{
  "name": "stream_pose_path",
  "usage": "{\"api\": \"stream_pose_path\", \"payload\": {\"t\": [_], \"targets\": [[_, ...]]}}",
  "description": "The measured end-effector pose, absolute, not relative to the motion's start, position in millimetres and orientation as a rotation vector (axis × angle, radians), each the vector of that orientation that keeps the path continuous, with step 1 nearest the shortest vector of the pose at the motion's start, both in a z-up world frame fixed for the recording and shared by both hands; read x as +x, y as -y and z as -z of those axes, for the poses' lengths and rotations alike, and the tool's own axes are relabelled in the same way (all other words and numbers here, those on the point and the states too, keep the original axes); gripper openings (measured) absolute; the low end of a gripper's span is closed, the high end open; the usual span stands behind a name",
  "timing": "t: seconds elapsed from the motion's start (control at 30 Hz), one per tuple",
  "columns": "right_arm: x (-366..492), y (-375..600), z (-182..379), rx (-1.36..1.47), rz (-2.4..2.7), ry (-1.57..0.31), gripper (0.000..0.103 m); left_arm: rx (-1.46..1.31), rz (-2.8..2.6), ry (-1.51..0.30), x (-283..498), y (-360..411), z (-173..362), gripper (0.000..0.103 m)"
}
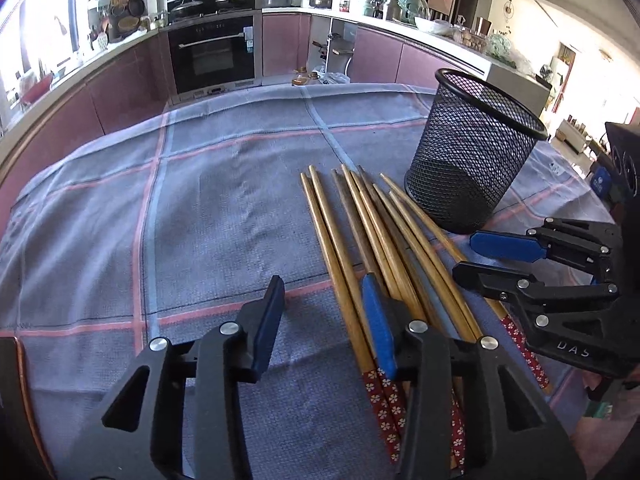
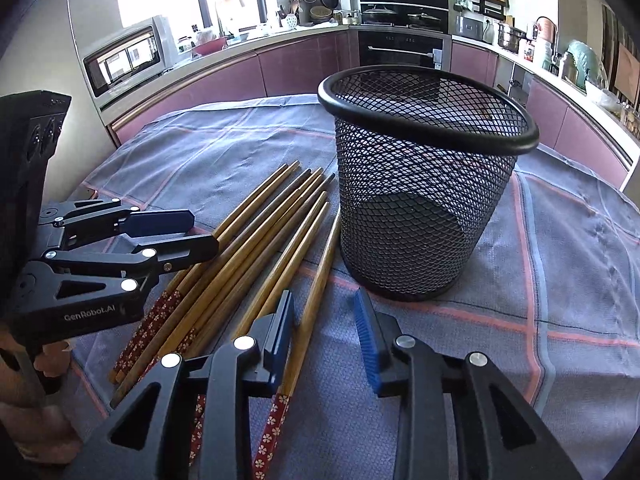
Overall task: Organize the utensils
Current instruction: 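Lower the left gripper onto the wooden chopsticks pile, then grasp one chopstick with the left gripper and lift it upright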
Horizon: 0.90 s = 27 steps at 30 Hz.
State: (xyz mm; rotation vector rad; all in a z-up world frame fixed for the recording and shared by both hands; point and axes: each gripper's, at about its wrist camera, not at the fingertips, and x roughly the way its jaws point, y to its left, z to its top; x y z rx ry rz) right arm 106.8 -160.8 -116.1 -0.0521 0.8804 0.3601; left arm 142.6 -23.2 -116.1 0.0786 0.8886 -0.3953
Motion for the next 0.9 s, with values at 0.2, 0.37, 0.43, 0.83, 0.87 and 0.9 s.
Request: {"api": "stream_pose_path", "payload": {"t": [0.2, 0.37, 0.43, 0.83, 0.87, 0.9], "targets": [[107, 166, 116, -0.044, -0.367, -0.879, 0.031, 0.005, 0.417, -0.907, 147, 11, 118, 0.039], [107, 165, 116, -0.047, -0.366, -0.878, 0.031, -0.007, 0.412, -0.907, 149, 9, 120, 0.038], [107, 166, 116, -0.049, -0.367, -0.878, 0.031, -0.001, 0.410, -0.907, 149, 9, 119, 0.038], [112, 160, 117, -0.055, -0.354, -0.883, 0.025, 0.067, 0.371, -0.906, 157, 17, 118, 0.028], [113, 159, 117, -0.055, -0.356, -0.884, 0.023, 0.069, 0.367, -0.905, 157, 18, 118, 0.028], [114, 158, 116, -0.050, -0.364, -0.885, 0.019, 0.072, 0.360, -0.905, 158, 19, 118, 0.025]]}}
